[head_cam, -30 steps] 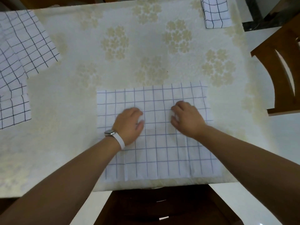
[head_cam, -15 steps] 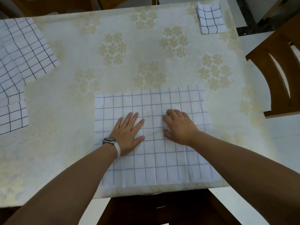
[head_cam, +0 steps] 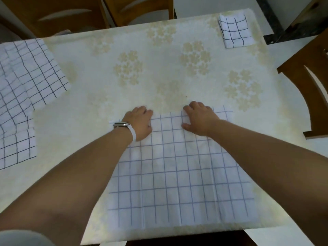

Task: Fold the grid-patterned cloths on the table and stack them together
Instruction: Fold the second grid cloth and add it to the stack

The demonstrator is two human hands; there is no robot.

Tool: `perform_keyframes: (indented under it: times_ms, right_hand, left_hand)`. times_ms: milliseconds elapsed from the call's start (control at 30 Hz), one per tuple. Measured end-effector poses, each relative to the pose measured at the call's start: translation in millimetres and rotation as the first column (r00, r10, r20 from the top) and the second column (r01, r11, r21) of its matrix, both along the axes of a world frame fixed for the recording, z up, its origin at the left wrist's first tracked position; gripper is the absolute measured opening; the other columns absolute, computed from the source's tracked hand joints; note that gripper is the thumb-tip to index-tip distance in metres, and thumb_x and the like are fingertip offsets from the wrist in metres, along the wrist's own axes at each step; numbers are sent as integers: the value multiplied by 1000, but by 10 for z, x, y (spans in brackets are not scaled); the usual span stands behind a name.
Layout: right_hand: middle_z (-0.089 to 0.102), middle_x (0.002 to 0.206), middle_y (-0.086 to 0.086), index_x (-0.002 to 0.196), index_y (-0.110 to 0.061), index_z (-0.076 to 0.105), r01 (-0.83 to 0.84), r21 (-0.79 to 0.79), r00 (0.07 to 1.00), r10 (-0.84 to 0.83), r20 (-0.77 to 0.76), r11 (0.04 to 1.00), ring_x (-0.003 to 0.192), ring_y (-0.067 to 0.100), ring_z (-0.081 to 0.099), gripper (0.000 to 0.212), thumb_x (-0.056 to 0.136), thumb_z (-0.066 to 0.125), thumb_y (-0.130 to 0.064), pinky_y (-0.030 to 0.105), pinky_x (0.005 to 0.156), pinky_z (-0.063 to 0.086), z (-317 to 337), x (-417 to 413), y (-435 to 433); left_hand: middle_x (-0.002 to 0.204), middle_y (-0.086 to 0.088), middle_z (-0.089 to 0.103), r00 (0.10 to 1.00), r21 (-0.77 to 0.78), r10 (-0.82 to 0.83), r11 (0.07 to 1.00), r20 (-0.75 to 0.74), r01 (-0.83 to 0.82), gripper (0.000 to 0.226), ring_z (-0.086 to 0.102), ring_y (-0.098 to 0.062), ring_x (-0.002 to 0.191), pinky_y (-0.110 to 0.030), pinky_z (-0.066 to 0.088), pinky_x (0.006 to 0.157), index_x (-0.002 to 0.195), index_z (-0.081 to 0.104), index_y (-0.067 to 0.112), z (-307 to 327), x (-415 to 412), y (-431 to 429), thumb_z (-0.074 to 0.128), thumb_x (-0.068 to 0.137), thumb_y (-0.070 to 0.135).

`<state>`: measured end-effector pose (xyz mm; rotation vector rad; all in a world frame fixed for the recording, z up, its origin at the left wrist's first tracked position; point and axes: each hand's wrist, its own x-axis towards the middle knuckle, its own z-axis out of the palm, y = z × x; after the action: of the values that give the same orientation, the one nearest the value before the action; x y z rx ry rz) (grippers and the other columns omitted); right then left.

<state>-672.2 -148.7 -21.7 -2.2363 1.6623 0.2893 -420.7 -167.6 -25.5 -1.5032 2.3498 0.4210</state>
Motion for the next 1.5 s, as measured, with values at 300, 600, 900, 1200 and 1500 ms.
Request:
perform_keyframes:
  times_ms: [300,600,900,1200,1500]
  right_hand:
    - [46,124,11,124,-15,50,0,136,1000,4,-24,991,114,30,43,45,85,61,-34,42,90,41,34,114,-326]
    - [46,109,10,101,-11,58,7,16,1000,-8,28,1000,96,27,47,17,89,54,-23,40,83,46,167,53,-87]
    - [54,94,4,88,-17,46,-84,36,996,85,-15,996,82,24,52,7,84,51,-14,31,69,38,655,-177,247]
    - [55,102,4,105,-15,55,0,-17,999,-1,-52,1000,93,25,57,17,89,48,-16,30,69,43,1062,-414,750]
    - [51,85,3,89,-13,52,-106,-231,991,83,-105,967,74,26,54,7,83,55,-13,29,53,28,1186,-455,1716]
  left_hand:
    - [97,0,56,997,72,83,994,-10,-82,12,55,-23,89,-33,39,78,83,55,25,-5,-41,-213,56,86,36]
    - [69,6,53,973,-106,-29,994,-230,5,11,52,-22,65,-33,36,71,78,46,20,206,47,108,49,89,21]
    - [82,2,52,991,-114,-70,992,-112,57,18,53,-23,75,-29,29,62,81,50,18,489,306,436,43,96,25]
    - [93,-5,63,992,-269,-68,962,-109,36,27,60,-28,83,-32,39,63,95,66,15,949,457,826,42,98,27]
    - [66,0,60,951,-440,-167,897,-261,37,38,56,-24,58,-30,44,48,72,65,17,1016,520,1798,33,85,32]
